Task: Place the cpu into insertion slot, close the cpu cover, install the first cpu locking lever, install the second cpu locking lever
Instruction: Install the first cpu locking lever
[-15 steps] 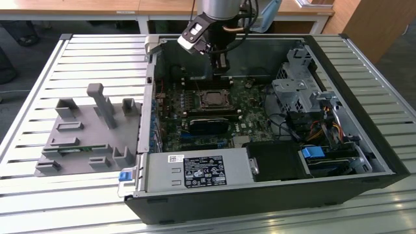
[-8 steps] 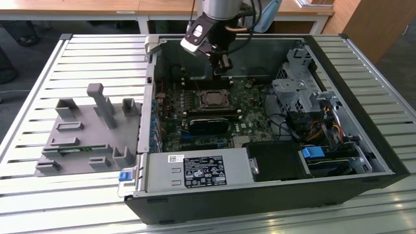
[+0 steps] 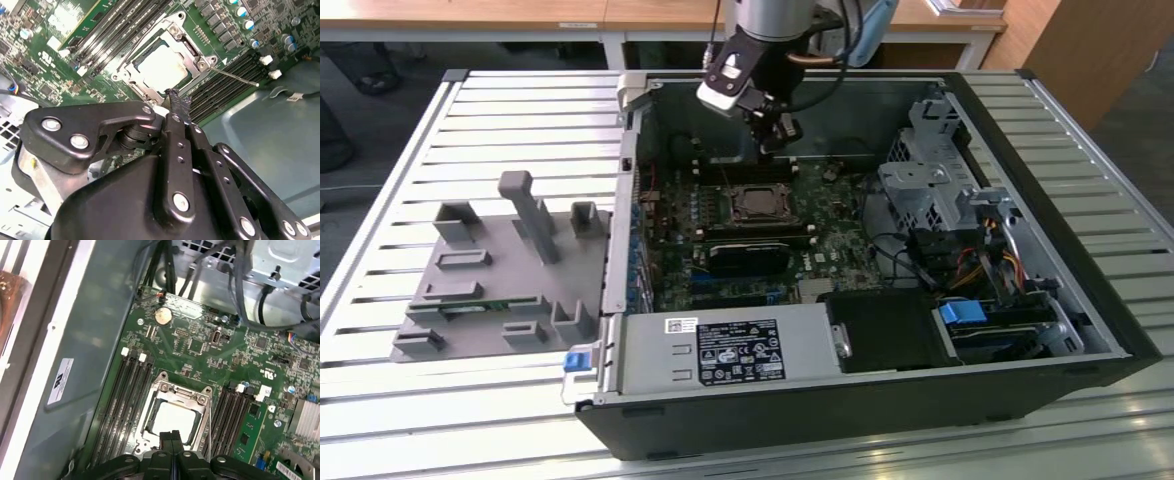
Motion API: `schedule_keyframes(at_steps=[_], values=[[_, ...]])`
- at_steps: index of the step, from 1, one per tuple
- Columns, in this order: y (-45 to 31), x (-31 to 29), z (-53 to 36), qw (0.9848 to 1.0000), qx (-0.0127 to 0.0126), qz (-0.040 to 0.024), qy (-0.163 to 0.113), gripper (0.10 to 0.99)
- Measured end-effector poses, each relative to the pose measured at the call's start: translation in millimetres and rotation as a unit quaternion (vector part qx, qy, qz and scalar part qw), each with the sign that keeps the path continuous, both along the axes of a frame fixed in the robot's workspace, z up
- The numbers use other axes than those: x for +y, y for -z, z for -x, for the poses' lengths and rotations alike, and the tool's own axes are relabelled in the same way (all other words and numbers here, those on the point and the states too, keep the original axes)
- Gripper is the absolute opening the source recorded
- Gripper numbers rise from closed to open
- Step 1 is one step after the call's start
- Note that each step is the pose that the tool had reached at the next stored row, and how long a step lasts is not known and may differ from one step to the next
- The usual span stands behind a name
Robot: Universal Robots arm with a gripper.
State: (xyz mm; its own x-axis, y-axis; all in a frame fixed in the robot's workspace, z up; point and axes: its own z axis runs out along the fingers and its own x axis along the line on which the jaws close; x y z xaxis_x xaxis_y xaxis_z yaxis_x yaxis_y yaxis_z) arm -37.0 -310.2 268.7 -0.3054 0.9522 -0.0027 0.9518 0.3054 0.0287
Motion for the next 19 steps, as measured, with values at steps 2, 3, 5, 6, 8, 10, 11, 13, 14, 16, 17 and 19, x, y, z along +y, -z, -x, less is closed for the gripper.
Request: schedule_keyframes(at_steps=[2,3,5,6,8,10,11,13,14,16,17,19], values=[[0.0,0.0,0.0,1.0,0.0,0.0,-0.009,0.106],[0.0,0.0,0.0,0.9999,0.0,0.0,-0.014,0.106],[0.0,0.0,0.0,0.9997,0.0,0.0,-0.025,0.106],[0.0,0.0,0.0,0.9995,0.0,0.0,-0.032,0.106],[0.0,0.0,0.0,0.9991,0.0,0.0,-0.042,0.106],[0.0,0.0,0.0,0.9987,0.0,0.0,-0.051,0.106],[0.0,0.0,0.0,0.9984,0.0,0.0,-0.057,0.106],[0.0,0.0,0.0,0.9978,0.0,0.0002,-0.066,0.106],[0.0,0.0,0.0,0.9975,0.0,0.0003,-0.071,0.106],[0.0,0.0,0.0,0.9964,0.0,0.0004,-0.085,0.106],[0.0,0.0,0.0,0.9958,0.0,0.0004,-0.092,0.106],[0.0,0.0,0.0,0.9942,0.0,0.0004,-0.108,0.106]])
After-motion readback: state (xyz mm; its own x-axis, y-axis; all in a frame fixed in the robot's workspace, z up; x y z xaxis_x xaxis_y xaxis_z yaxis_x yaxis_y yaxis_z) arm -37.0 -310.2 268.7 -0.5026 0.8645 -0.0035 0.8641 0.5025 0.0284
